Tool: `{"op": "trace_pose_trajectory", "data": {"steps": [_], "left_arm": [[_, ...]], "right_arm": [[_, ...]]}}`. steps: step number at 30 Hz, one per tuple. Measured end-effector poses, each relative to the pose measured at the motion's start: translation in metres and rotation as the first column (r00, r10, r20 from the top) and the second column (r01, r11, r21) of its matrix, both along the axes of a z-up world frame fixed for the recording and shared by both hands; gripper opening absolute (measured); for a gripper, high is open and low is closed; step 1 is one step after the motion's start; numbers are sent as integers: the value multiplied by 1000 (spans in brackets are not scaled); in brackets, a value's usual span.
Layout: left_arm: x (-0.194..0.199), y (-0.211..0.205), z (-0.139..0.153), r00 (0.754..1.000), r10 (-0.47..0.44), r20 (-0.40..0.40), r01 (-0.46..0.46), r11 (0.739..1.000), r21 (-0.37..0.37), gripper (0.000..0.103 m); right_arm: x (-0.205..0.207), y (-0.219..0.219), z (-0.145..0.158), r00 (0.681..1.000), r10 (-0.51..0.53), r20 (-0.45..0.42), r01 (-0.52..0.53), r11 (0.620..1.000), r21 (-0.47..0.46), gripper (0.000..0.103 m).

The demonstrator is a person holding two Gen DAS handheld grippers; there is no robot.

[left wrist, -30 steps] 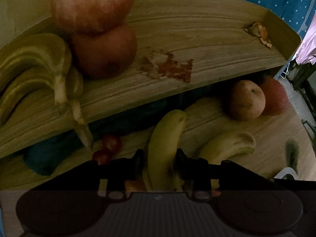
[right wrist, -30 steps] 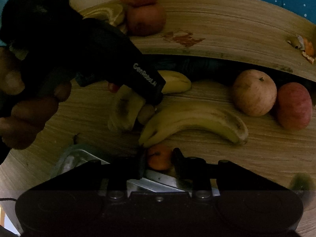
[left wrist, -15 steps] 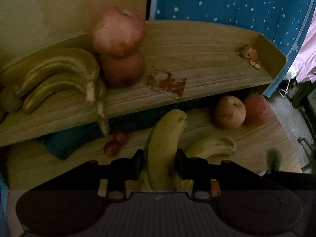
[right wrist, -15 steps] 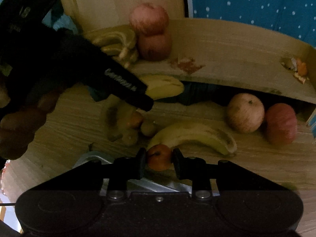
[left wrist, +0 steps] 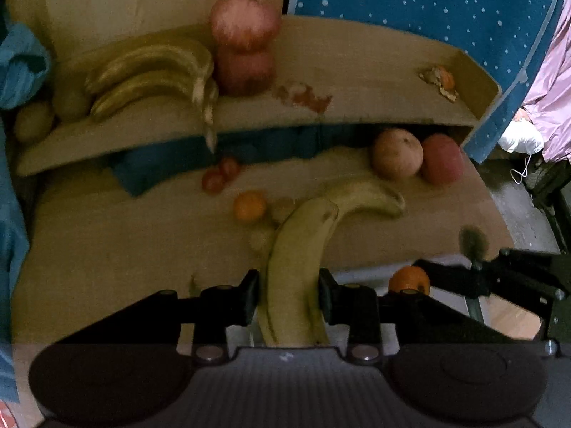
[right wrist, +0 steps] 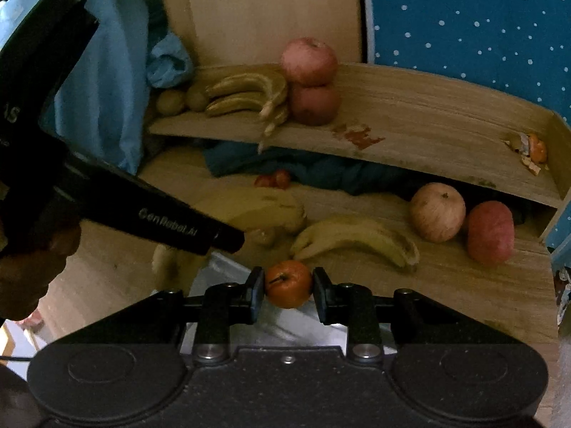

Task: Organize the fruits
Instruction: 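Lower the banana into the tray with the left tool while the right tool releases the orange there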

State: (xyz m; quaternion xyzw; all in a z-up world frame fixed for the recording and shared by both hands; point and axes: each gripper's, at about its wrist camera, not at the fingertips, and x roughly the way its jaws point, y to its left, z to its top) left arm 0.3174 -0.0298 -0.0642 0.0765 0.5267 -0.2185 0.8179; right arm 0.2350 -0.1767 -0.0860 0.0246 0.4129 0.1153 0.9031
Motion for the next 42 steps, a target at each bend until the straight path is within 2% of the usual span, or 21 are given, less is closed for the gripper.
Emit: {"op": "trace_pose_trajectory", "data": {"steps": [13,25,42], "left_arm": [[-37,10,-24,997,11,-74,-8,999,40,38],[-46,16,-42,990,29,-140,-17,996,90,38],[-45,17,-47,986,20,-164,-5,996,93,38]], "right_arm": [[-21,1,-18,994,66,-90,-66,998,-3,31],[-26,1,-48,983,74,-165,-74,997,4,31],[-25,4,-62,977,72,-200,-74,997,-3,31]]}}
